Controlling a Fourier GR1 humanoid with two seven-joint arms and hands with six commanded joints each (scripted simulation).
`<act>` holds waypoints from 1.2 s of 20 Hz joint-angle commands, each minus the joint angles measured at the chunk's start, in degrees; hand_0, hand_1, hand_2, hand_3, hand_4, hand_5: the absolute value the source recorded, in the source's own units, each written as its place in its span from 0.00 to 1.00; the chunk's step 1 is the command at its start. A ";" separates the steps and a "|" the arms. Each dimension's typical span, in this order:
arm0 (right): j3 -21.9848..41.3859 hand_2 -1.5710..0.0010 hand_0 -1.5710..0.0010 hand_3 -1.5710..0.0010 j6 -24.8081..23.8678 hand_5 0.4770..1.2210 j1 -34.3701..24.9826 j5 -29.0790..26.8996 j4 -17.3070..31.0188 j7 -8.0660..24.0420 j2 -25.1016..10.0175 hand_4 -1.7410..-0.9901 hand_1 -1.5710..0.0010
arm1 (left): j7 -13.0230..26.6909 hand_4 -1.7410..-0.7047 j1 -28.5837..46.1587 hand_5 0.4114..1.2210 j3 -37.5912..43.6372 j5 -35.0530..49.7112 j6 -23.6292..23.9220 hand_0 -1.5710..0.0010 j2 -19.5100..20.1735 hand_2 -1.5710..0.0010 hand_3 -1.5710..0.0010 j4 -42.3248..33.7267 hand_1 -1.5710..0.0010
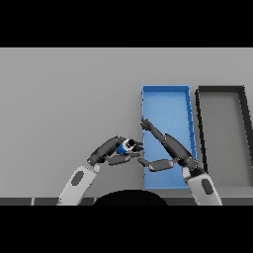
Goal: Pick up the blue pipe and place it into the blue bin.
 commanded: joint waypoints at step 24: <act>7.25 0.12 0.13 0.18 5.73 0.62 -21.07 -4.30 10.43 6.56 10.15 0.35 0.12 | 0.84 0.03 0.49 1.00 4.02 -0.37 -6.49 0.00 -4.63 0.01 0.16 0.44 0.00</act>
